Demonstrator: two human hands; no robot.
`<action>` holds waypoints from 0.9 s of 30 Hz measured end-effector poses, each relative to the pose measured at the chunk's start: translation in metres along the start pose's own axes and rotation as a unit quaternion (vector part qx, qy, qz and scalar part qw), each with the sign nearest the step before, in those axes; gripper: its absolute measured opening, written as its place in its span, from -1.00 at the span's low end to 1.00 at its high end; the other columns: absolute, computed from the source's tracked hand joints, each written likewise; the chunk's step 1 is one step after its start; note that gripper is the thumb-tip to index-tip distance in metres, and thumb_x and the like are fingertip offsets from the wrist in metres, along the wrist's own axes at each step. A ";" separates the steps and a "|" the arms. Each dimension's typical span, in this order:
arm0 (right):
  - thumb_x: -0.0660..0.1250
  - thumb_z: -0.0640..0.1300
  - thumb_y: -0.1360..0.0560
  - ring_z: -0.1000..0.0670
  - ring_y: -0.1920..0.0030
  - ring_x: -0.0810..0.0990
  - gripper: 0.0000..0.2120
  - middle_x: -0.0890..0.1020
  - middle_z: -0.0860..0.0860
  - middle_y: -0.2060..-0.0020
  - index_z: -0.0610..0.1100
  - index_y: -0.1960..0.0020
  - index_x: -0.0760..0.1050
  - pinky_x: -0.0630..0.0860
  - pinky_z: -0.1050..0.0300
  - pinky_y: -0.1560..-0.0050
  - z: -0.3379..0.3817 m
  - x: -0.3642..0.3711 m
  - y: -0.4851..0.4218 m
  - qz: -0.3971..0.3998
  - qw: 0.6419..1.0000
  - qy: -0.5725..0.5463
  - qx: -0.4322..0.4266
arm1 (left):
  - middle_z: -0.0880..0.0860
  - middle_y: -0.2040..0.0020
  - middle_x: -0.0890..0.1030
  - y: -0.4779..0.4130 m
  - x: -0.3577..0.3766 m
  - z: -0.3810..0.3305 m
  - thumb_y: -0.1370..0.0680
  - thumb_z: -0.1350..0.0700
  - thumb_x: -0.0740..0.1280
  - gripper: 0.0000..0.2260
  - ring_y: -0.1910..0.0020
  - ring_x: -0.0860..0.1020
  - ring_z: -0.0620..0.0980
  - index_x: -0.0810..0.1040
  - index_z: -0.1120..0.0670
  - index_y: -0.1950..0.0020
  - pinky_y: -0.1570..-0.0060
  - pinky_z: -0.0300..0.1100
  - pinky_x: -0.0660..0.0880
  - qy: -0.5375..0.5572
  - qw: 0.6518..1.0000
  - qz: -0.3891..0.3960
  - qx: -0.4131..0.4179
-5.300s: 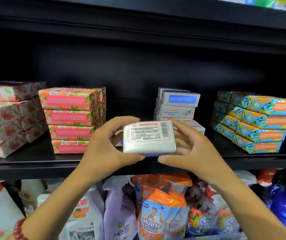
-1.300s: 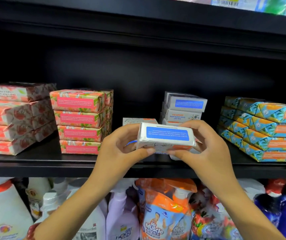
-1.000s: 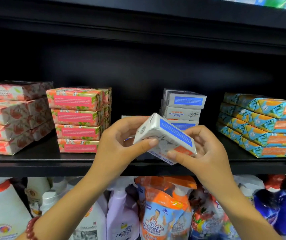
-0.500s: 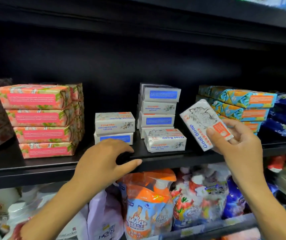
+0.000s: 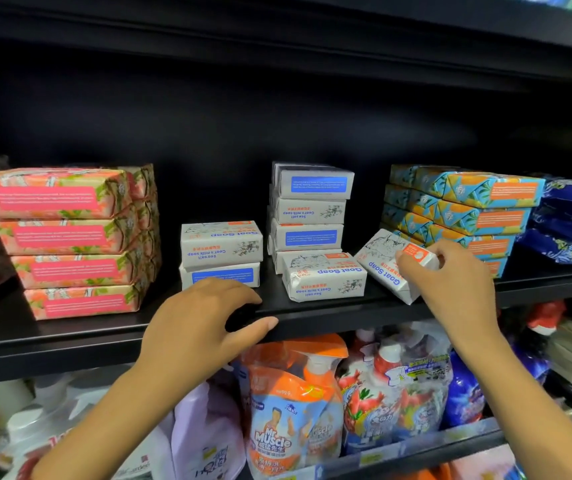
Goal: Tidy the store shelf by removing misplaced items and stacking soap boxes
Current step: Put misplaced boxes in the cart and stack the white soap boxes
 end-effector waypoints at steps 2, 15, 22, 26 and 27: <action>0.34 -0.06 -0.46 0.05 0.46 0.32 -0.66 0.39 0.03 0.49 -0.15 0.37 0.28 0.12 0.10 0.46 0.000 0.001 -0.002 -0.005 1.000 0.027 -0.009 | -0.21 0.13 0.65 0.000 0.000 0.000 -0.43 -0.33 0.15 -0.60 0.13 0.61 -0.13 0.64 -0.11 0.06 0.37 -0.25 0.48 0.001 1.000 -0.001 0.002; 0.22 0.09 -0.48 -0.01 -0.03 0.51 -0.63 0.60 -0.04 0.02 -0.18 -0.07 0.55 0.41 0.21 0.04 0.062 0.014 0.028 -0.005 0.964 0.017 -0.264 | -0.19 0.13 0.65 0.001 -0.001 -0.001 -0.45 -0.31 0.16 -0.60 0.15 0.62 -0.12 0.64 -0.09 0.07 0.38 -0.24 0.49 -0.009 1.000 -0.009 0.010; 0.15 0.43 -0.31 -0.05 -0.20 0.51 -0.22 0.57 -0.02 -0.18 -0.14 -0.27 0.48 0.34 0.15 -0.21 0.081 0.067 0.056 0.125 0.931 0.098 -0.328 | -0.16 0.07 0.67 0.005 -0.001 0.001 -0.44 -0.31 0.17 -0.58 0.12 0.65 -0.09 0.66 -0.08 0.01 0.33 -0.21 0.56 -0.017 1.000 0.002 0.018; 0.35 0.29 -0.28 -0.02 -0.07 0.48 -0.36 0.58 -0.02 -0.05 -0.14 -0.17 0.51 0.47 0.11 0.01 0.083 0.055 0.063 0.078 0.919 0.081 -0.377 | -0.14 0.04 0.68 0.006 0.000 0.001 -0.44 -0.31 0.17 -0.56 0.09 0.65 -0.09 0.66 -0.07 -0.03 0.30 -0.16 0.58 -0.013 1.000 0.007 0.022; 0.43 0.20 -0.27 -0.01 -0.05 0.45 -0.40 0.57 -0.02 -0.04 -0.14 -0.17 0.50 0.46 0.10 0.04 0.083 0.053 0.066 0.075 0.915 0.074 -0.388 | -0.14 0.04 0.68 0.006 0.000 0.001 -0.44 -0.31 0.17 -0.56 0.09 0.65 -0.09 0.66 -0.07 -0.03 0.30 -0.15 0.59 -0.010 1.000 0.007 0.021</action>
Point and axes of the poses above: each hand's wrist, its own y-axis away from the middle knuckle, its own x-axis out of the palm, z = x × y, the point moved 8 cm from there along -y, towards the middle knuckle
